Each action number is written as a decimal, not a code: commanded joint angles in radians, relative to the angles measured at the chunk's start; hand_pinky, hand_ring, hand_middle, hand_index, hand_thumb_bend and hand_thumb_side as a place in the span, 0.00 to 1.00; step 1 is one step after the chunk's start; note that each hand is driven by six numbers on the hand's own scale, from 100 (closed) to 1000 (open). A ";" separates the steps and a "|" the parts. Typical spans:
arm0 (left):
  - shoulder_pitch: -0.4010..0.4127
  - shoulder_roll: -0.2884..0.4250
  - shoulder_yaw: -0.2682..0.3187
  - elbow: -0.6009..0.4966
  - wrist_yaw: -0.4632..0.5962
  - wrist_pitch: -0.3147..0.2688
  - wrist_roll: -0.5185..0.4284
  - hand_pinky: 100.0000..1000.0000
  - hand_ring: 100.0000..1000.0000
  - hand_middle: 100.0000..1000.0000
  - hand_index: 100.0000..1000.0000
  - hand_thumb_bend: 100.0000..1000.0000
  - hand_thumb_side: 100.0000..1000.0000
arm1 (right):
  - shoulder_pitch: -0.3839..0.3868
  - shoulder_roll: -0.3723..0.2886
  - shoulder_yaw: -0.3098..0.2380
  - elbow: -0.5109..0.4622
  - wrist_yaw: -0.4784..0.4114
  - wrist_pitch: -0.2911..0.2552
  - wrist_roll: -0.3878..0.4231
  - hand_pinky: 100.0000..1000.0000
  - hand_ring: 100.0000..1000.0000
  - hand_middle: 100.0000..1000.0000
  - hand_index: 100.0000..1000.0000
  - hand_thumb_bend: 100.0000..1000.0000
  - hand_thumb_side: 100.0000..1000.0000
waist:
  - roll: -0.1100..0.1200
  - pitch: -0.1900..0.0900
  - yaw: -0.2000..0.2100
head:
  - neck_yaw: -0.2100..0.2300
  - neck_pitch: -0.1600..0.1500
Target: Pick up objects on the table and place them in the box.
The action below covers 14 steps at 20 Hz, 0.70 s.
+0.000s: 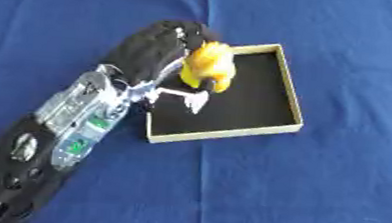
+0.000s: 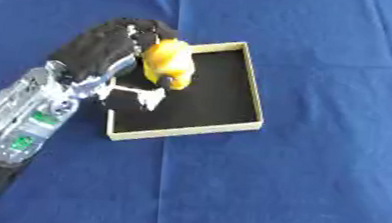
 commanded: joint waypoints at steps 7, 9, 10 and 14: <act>-0.002 0.054 0.170 -0.147 0.345 0.009 0.186 0.92 0.82 0.80 0.80 0.00 0.55 | -0.004 -0.035 -0.030 -0.016 0.007 -0.015 -0.021 0.77 0.87 0.70 0.77 0.00 0.79 | -0.015 -0.033 0.016 | -0.018 -0.002; 0.003 0.055 0.187 -0.148 0.396 -0.019 0.193 0.92 0.82 0.80 0.80 0.00 0.56 | -0.003 -0.035 -0.031 -0.016 0.006 -0.016 -0.022 0.77 0.87 0.70 0.77 0.00 0.79 | -0.016 -0.034 0.018 | -0.016 -0.001; 0.004 0.055 0.194 -0.148 0.418 -0.032 0.192 0.92 0.82 0.80 0.80 0.00 0.56 | -0.003 -0.034 -0.031 -0.016 0.006 -0.017 -0.022 0.77 0.87 0.70 0.77 0.00 0.79 | -0.017 -0.035 0.019 | -0.015 0.000; 0.007 0.053 0.217 -0.148 0.454 -0.055 0.195 0.91 0.80 0.78 0.77 0.00 0.50 | -0.002 -0.034 -0.032 -0.016 0.006 -0.017 -0.023 0.77 0.87 0.70 0.77 0.00 0.79 | -0.021 -0.037 0.022 | -0.016 -0.001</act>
